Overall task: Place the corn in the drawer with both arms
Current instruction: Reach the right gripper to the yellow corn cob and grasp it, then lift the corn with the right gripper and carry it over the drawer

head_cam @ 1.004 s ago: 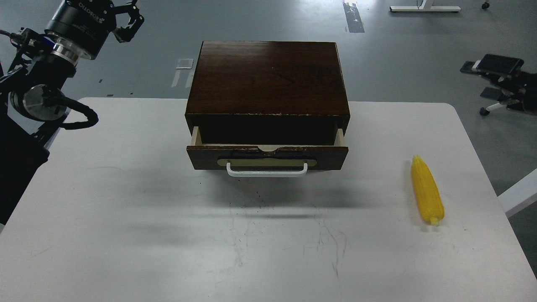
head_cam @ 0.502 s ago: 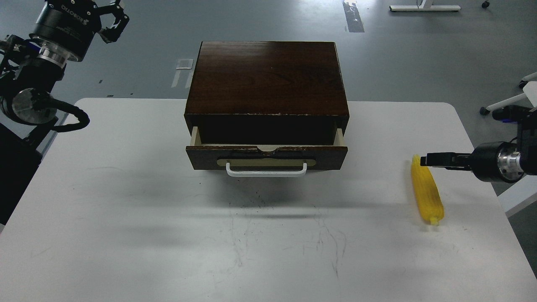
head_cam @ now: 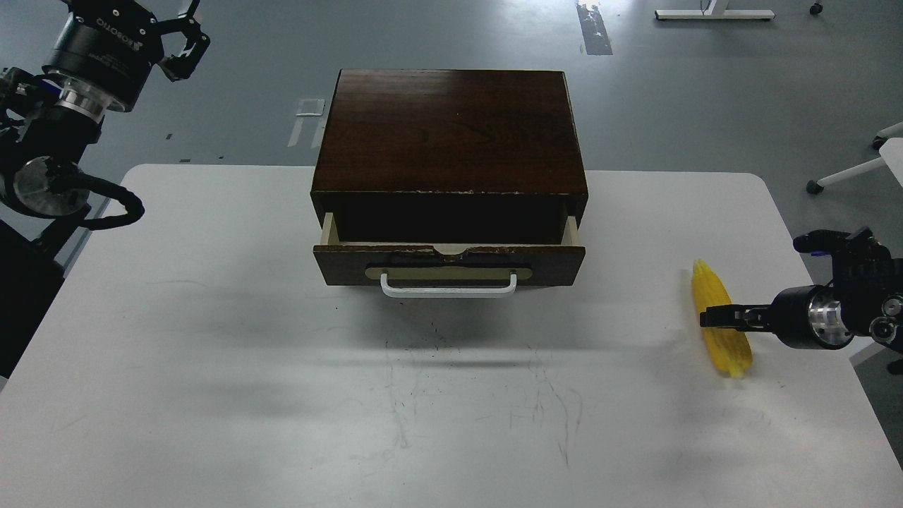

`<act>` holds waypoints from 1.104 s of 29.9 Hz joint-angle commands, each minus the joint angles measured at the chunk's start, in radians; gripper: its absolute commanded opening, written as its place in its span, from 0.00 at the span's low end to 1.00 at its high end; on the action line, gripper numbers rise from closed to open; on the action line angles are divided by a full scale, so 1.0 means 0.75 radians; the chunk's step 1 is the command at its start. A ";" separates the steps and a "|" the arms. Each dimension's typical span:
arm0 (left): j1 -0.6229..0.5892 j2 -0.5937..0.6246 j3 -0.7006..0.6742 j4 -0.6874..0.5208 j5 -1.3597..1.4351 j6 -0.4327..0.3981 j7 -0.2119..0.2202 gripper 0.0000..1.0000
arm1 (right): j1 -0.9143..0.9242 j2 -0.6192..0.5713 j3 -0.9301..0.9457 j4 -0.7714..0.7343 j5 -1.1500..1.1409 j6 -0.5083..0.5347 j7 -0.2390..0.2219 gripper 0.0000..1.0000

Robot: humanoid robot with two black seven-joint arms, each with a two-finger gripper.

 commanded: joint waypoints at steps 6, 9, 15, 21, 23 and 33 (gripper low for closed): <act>-0.004 0.011 -0.001 -0.001 0.002 0.000 0.004 0.98 | 0.018 0.055 0.002 -0.060 0.008 -0.015 0.002 0.40; -0.004 0.020 0.001 -0.001 0.002 0.000 0.006 0.98 | 0.026 0.051 0.002 -0.060 0.006 -0.015 0.002 0.25; -0.010 0.020 0.003 -0.005 0.004 0.000 0.006 0.98 | 0.167 -0.041 0.043 0.012 0.020 -0.015 0.014 0.13; -0.008 0.060 0.015 -0.008 0.008 0.000 0.018 0.98 | 0.482 -0.191 0.037 0.261 0.004 -0.001 0.016 0.13; -0.008 0.067 0.017 -0.008 0.008 0.000 0.018 0.98 | 0.606 -0.223 0.035 0.341 -0.004 0.003 0.012 0.13; -0.004 0.116 0.017 -0.028 0.008 0.000 0.016 0.98 | 1.002 0.032 0.041 0.521 -0.393 0.038 0.014 0.10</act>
